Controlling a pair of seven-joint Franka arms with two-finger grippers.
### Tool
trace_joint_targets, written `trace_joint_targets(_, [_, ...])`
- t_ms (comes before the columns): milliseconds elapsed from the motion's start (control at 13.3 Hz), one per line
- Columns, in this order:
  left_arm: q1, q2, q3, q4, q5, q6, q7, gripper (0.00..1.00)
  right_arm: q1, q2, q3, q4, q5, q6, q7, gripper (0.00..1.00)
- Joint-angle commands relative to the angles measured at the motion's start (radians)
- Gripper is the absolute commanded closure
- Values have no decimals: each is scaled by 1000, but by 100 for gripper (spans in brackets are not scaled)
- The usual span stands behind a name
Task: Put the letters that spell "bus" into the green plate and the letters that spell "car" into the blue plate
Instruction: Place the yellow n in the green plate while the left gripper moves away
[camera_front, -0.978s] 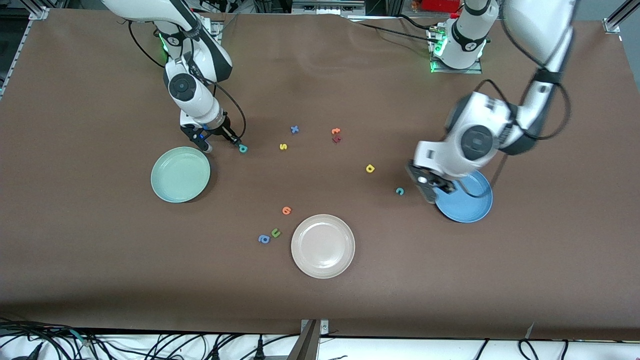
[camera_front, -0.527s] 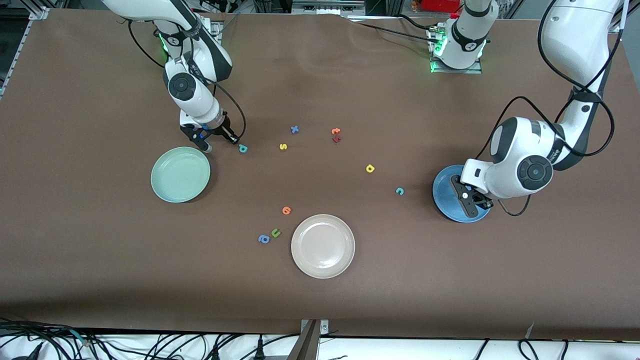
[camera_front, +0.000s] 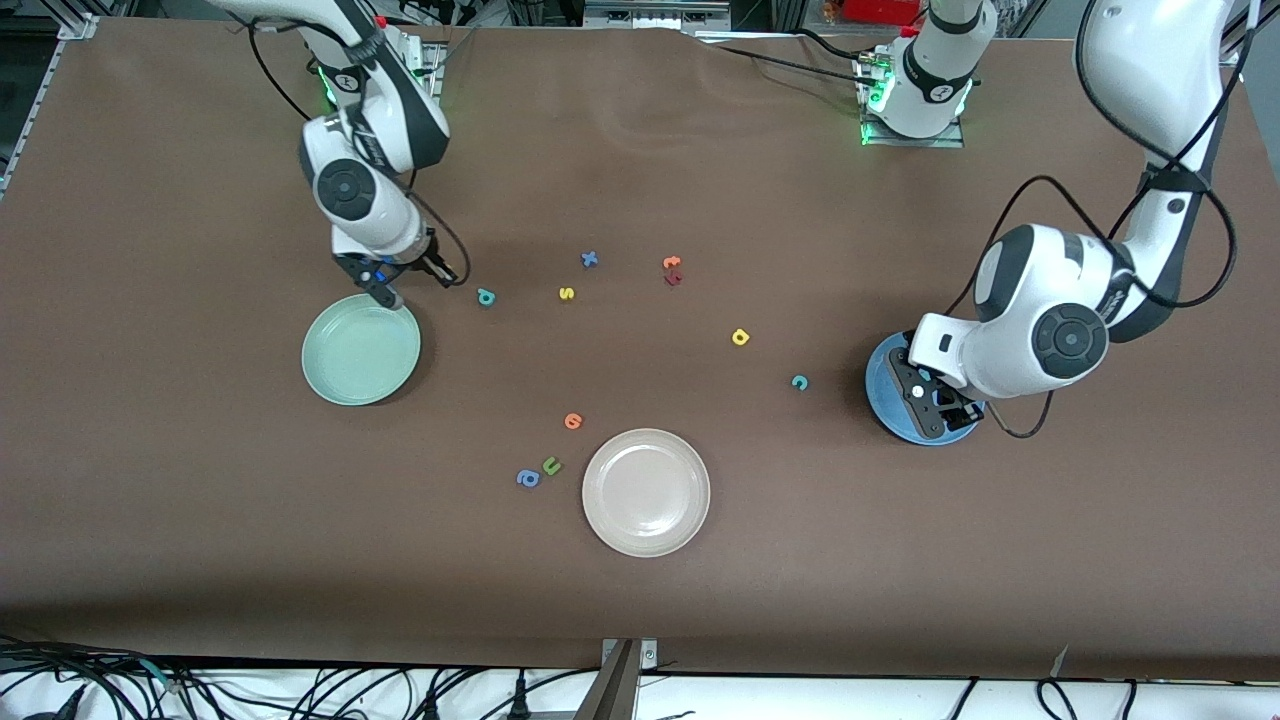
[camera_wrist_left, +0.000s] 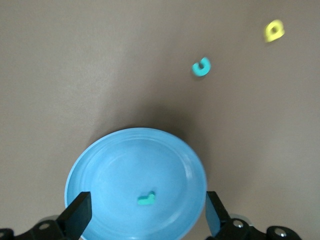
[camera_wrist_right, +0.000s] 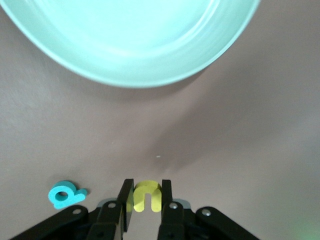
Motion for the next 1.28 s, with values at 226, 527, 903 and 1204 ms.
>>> trace_joint_targets(226, [-2,-55,-19,255,-97,-345,-216,0,-3,-71,-233,81,-8,-174,-399,100])
trace_joint_targets(527, [-2,-101,-123,255,-89,-352,-656,0,-5,50,-337,83,-8,1,-607,100])
trace_joint_targets(903, [-10,-99,-215,256,-83,-346,-969,0,-3,122,-334,83,-1,131,-609,100])
trace_joint_targets(1204, [-46,-70,-209,253,-61,-277,-1125,0,-3,142,-334,84,-1,158,-610,67])
